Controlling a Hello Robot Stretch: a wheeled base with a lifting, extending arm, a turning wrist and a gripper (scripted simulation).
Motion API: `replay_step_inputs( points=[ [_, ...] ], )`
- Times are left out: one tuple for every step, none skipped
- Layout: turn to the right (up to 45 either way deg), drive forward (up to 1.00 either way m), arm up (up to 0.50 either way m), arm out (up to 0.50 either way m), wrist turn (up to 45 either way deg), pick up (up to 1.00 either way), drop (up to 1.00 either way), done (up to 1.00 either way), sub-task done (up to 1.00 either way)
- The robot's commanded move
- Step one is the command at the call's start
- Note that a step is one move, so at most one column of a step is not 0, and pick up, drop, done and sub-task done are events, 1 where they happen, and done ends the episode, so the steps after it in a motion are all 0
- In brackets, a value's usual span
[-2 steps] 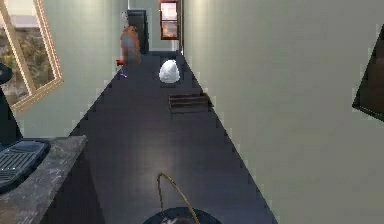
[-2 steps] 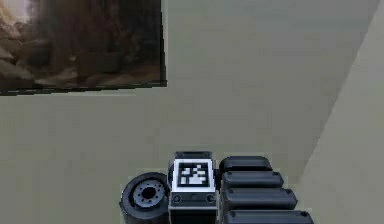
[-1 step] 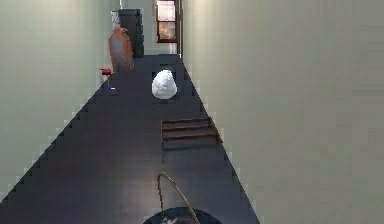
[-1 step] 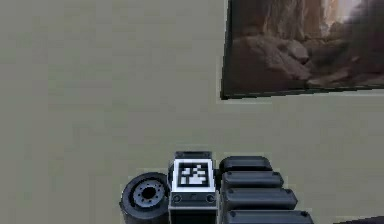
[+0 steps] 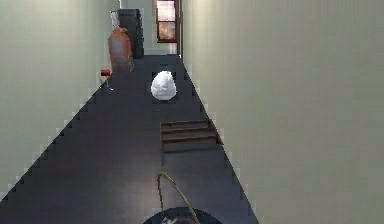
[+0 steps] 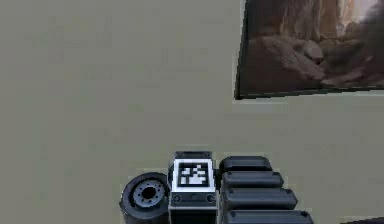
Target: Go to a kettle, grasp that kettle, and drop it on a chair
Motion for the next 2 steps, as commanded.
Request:
replay_step_inputs(
  points=[
    [-24.0, 0.00, 0.00, 0.00, 0.0, 0.00, 0.00, 0.00, 0.00],
    [0.0, 1.00, 0.00, 0.00, 0.0, 0.00, 0.00, 0.00, 0.00]
  ],
)
